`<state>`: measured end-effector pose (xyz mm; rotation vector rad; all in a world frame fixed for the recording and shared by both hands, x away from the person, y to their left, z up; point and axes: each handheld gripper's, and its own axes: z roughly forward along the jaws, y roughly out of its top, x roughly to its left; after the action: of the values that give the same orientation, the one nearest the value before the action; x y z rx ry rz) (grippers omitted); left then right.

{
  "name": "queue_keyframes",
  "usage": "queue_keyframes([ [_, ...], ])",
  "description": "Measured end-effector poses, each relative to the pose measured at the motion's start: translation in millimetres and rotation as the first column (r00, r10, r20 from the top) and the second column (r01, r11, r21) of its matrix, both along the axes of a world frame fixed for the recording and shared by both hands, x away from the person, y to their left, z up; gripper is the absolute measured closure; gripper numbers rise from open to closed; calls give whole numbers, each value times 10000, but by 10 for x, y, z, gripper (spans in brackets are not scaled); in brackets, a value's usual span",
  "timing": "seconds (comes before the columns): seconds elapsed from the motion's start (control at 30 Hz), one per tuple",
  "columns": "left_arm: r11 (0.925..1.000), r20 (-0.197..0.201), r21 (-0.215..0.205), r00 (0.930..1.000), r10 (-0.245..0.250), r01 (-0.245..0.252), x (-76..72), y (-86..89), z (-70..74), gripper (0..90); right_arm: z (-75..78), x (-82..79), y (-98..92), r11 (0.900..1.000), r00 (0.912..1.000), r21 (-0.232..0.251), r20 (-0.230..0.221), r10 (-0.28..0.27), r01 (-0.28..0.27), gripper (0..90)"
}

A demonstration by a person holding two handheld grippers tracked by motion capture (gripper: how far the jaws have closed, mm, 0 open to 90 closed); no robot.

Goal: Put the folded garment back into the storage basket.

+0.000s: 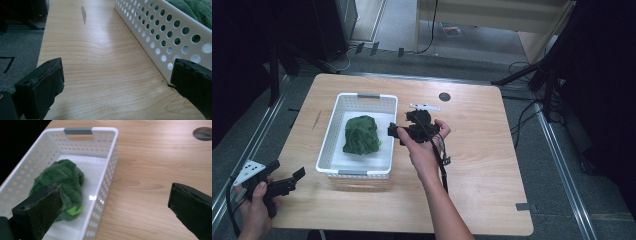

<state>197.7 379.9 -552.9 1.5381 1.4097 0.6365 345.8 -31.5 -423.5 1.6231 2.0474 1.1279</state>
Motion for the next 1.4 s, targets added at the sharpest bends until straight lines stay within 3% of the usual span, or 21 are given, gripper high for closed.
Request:
queue_keyframes([
  [0.17,10000,9,20,10000,7,-7,-1,-2,0,0,-33,-31,-254,9995,9994,37,154,-319,319,0],
  [0.57,10000,6,11,10000,25,-25,-1,-1,0,0,-183,-82,-656,9973,9971,140,218,-725,722,0],
  [0.83,10000,4,39,10000,32,-32,-1,-3,0,0,-332,-150,-990,9963,9948,278,579,-833,818,0],
  [1.4,10000,-11,-5,10000,65,-65,0,1,0,0,-627,-244,-1513,9849,9843,36,355,-1730,1730,0],
])
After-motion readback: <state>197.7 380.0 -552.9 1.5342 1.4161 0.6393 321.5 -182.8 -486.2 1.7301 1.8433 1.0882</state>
